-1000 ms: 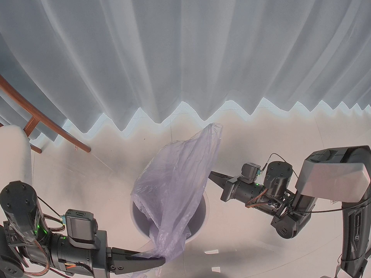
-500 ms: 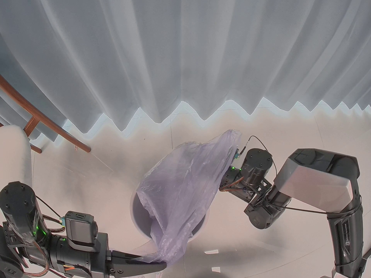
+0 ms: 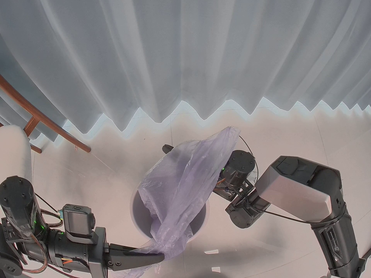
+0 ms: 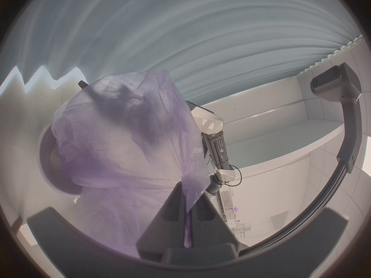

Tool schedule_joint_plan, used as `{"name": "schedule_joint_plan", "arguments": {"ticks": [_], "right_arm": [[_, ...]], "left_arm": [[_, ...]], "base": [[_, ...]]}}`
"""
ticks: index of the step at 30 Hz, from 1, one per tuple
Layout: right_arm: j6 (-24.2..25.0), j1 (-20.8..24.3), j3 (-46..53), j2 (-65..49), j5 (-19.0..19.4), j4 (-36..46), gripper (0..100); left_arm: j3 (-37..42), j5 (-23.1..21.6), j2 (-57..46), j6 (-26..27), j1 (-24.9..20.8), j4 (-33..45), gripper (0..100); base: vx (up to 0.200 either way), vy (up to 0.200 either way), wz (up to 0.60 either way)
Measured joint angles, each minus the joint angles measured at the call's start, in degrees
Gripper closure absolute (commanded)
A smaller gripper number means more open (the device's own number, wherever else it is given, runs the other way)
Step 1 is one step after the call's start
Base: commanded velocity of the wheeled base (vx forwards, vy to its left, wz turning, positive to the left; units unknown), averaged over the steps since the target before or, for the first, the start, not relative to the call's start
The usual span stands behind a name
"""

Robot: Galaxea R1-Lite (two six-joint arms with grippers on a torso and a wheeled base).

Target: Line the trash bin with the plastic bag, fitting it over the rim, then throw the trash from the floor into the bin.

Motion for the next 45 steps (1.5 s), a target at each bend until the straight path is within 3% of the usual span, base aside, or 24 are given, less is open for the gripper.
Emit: {"name": "schedule_joint_plan", "arguments": {"ticks": [9,21,30,33,36,39,45], "right_arm": [[0.1,4.2,5.0,-2.5,2.7,0.0,100],[4.0,7.7,28.1,-9.9,13.5,0.0,100],[5.3,8.0,42.1,-16.3,19.3,0.0,100],[5.3,6.8,46.0,-18.9,19.1,0.0,100],[5.5,5.3,48.3,-21.5,16.0,0.0,100],[6.0,3.4,50.4,-24.2,12.9,0.0,100],[6.3,-1.4,53.8,-27.5,10.4,0.0,100]], "left_arm": [[-0.3,0.0,0.1,-0.2,0.8,0.0,100],[-0.6,-0.1,0.3,-0.4,1.5,0.0,100],[-1.5,-0.1,1.2,-0.9,1.8,-0.2,100],[-1.8,-0.1,2.2,-1.6,1.6,-1.3,100],[-1.7,-0.1,3.4,-2.7,0.6,-3.3,100],[-0.9,-0.1,4.9,-3.6,-0.7,-7.4,100],[0.9,0.0,9.4,-3.9,-1.7,-16.5,100]], "base": [[0.0,0.0,0.0],[0.0,0.0,0.0],[0.0,0.0,0.0],[0.0,0.0,0.0],[0.0,0.0,0.0],[0.0,0.0,0.0],[0.0,0.0,0.0]]}}
